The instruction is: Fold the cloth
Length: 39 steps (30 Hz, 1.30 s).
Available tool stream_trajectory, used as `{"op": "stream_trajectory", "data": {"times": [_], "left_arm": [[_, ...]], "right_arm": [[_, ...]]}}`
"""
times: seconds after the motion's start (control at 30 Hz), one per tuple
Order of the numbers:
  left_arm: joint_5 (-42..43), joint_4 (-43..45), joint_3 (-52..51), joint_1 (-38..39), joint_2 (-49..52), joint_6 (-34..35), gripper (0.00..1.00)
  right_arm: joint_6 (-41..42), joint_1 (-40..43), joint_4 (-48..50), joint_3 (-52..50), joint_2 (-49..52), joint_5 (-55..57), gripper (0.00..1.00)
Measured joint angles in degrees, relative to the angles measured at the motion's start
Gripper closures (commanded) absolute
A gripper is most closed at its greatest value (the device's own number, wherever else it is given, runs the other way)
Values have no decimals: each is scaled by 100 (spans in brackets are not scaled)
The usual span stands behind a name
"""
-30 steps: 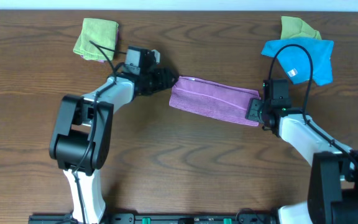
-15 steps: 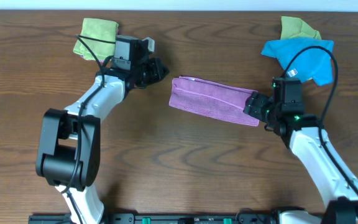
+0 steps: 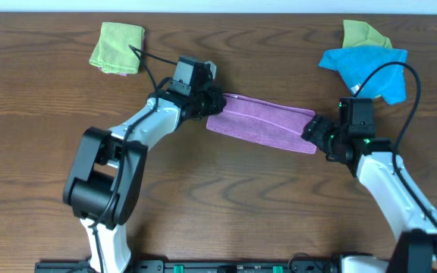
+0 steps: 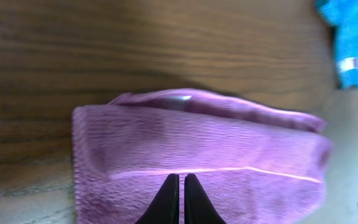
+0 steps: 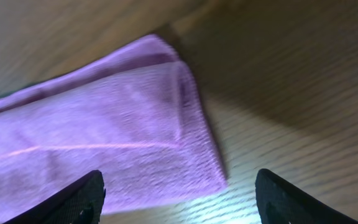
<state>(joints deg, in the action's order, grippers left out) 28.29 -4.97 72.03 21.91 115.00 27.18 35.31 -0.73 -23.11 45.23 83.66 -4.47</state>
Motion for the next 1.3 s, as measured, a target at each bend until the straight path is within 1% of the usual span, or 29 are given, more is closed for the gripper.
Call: {"op": "stream_trajectory", "data": {"times": [0.3,0.63,0.83,0.93,1.03,1.1,1.2,1.23,1.27,1.3], "left_arm": [[-280,-57,0,0,422,0,94],[-317,-44,0,17,481,0,94],[-326,-46,0,28,481,0,94],[-326,-59,0,28,481,0,94],[-326,-94,11,28,481,0,94],[-323,-118,17,28,481,0,94],[-323,-164,33,28,481,0,94],[-323,-168,33,28,481,0,94],[-323,-170,33,28,481,0,94],[-323,-170,35,28,481,0,94]], "right_arm": [[15,68,313,0,481,-133,23],[70,68,538,0,570,-160,24],[258,68,857,0,1104,-214,26],[328,68,1099,4,1220,-275,38],[461,68,1351,20,1340,-361,39],[487,68,1534,48,1425,-452,43],[529,68,1816,90,1591,-614,57],[557,70,1906,96,1648,-671,66],[573,74,1978,111,1698,-734,80],[573,76,2000,127,1729,-761,91]]}}
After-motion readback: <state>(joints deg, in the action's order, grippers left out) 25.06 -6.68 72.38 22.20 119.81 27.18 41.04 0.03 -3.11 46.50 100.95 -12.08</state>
